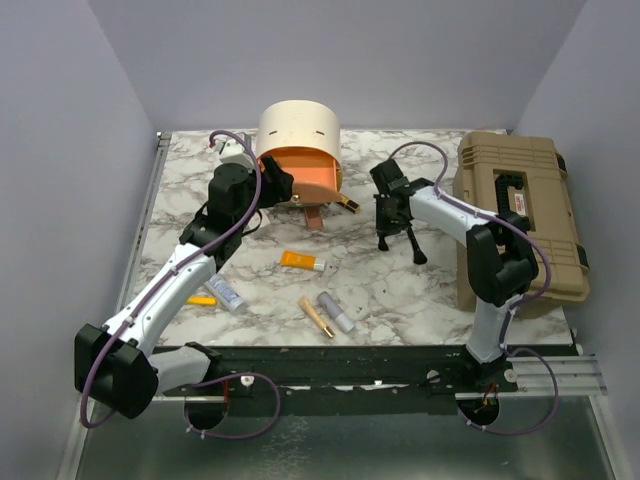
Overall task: Organize the makeup
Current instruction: Pick up the makeup brush from the center of the board, then place the makeup brush in the drawer.
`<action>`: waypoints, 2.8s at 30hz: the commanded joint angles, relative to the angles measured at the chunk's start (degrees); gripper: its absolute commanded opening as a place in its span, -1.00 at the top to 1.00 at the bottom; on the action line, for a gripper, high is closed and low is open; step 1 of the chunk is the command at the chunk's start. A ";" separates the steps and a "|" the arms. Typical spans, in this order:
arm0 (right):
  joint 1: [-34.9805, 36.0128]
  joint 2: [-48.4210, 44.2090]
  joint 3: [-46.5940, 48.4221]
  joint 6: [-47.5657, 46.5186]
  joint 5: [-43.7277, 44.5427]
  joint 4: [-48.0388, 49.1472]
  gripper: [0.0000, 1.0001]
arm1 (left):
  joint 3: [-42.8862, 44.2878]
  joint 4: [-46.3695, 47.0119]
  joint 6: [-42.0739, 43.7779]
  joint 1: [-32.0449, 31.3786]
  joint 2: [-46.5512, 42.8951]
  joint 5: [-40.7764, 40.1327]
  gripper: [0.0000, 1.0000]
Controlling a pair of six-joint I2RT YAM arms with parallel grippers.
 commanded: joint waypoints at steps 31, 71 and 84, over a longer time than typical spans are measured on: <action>0.44 -14.26 19.23 -25.49 -33.39 -5.44 0.99 | -8.07 5.76 2.95 0.38 -7.86 3.27 -0.38; 6.49 8.11 53.39 -48.38 -26.21 -29.52 0.97 | -9.23 9.43 4.86 0.21 0.81 12.33 -0.26; 7.72 11.99 57.88 -51.23 -26.63 -34.30 0.95 | -8.43 9.56 5.03 0.12 1.86 12.57 -0.24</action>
